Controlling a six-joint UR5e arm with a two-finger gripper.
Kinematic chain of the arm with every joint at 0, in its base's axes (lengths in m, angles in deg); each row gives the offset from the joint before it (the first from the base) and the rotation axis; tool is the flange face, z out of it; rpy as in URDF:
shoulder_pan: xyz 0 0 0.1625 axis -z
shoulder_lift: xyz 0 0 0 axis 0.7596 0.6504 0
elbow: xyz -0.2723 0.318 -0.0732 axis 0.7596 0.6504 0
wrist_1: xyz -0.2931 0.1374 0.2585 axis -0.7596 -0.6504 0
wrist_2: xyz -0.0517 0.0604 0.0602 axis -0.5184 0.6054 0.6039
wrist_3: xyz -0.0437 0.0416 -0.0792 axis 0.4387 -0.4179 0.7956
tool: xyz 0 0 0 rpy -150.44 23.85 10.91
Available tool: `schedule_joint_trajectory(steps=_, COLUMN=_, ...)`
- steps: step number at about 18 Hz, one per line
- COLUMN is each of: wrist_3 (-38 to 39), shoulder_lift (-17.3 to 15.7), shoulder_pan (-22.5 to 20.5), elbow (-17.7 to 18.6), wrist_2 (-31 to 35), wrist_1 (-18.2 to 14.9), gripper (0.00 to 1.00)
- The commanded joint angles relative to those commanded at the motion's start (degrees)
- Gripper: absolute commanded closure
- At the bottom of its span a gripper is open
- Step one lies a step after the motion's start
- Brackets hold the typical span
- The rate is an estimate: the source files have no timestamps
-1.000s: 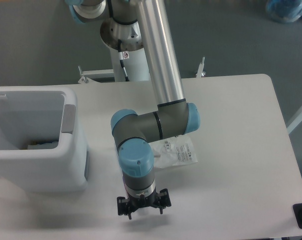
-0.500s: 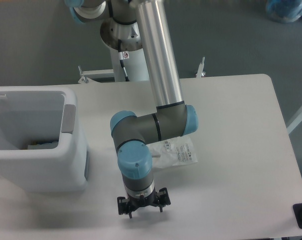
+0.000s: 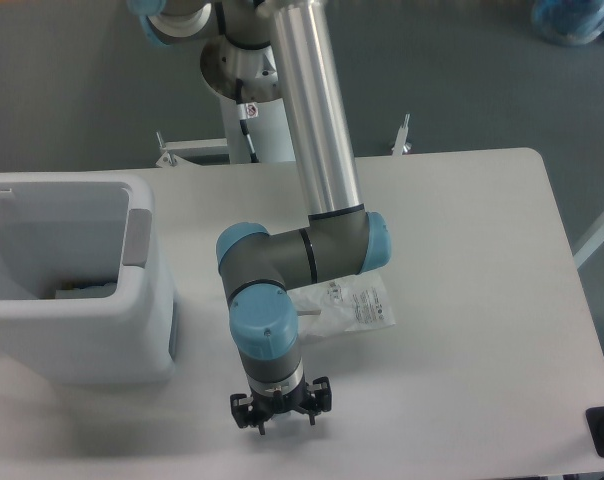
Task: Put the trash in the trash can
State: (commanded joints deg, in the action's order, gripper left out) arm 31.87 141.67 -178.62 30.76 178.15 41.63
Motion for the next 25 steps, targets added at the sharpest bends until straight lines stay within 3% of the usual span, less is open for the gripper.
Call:
schedule_joint_trajectory(steps=3, wrist_3=-0.09, shoulder_lift=-0.35, shoulder_pan=0.09, elbow=0.96, wrist_2=-0.09, wrist_1=0.18, gripper=0.3)
schedule_joint_trajectory(steps=10, wrist_3=0.0, shoulder_lift=-0.35, shoulder_pan=0.09, elbow=0.88, wrist_2=0.26, wrist_1=0.44, gripper=0.5)
schedule_joint_trajectory(steps=17, wrist_3=0.09, shoulder_lift=-0.44, shoulder_pan=0.17, elbow=1.14, wrist_2=0.26, wrist_1=0.44, gripper=0.64)
schedule_joint_trajectory(steps=25, wrist_3=0.44, shoulder_lift=-0.79, shoulder_pan=0.18, elbow=0.62, wrist_2=0.18, wrist_1=0.35, gripper=0.71)
